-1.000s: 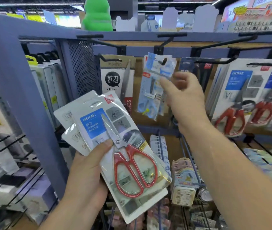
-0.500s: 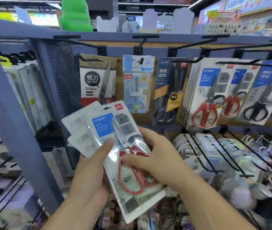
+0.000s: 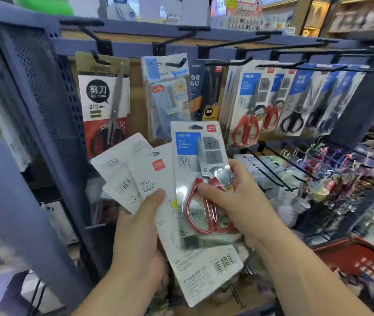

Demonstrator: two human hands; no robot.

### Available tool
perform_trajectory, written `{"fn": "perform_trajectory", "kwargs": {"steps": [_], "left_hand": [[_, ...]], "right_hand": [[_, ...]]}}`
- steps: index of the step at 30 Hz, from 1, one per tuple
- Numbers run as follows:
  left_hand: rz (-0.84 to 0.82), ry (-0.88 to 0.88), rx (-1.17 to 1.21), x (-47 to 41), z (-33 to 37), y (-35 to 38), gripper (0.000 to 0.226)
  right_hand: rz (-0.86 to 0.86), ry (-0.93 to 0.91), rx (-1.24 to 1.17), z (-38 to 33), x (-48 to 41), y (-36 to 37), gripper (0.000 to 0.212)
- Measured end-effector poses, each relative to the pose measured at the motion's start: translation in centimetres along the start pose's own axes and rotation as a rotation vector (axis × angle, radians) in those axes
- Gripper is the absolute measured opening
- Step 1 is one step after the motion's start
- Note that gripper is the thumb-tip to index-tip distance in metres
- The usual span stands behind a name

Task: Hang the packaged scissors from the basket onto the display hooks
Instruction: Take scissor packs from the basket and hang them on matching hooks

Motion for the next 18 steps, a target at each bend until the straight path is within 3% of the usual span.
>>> {"fn": "perform_trajectory", "kwargs": {"steps": [6,8,11,18], "left_hand": [[-0.132,-0.048,-0.034,1.2,-1.8,2.2,0.048],[-0.163,-0.044,-0.060,1.6,-2.6,3.3,0.041],[-0.113,-0.036,-0.065,1.8,-4.4,5.0,0.029],[-0.002,0.062,-0.041,1.3,-8.5,10.4,0.032]], "right_hand": [[0.114,-0.062,-0.010,0.0,1.4,-2.4,0.049],[0.119,-0.072,-0.031,0.4,1.6,-3.7,0.049],[0.098,-0.062,-0.075,1.1,1.3,-6.0,0.048],[0.025,-0.115,-0.093,1.4,-2.1,-13.2,0.033]]}}
Point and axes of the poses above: each hand's wrist, its own x-axis away from the middle knuckle, its own y-axis out of the palm, z = x × y, the point moved 3 cm from there along -x, towards the middle knuckle, and after that the axes turned 4 degrees about y, right-handed, at the moved point
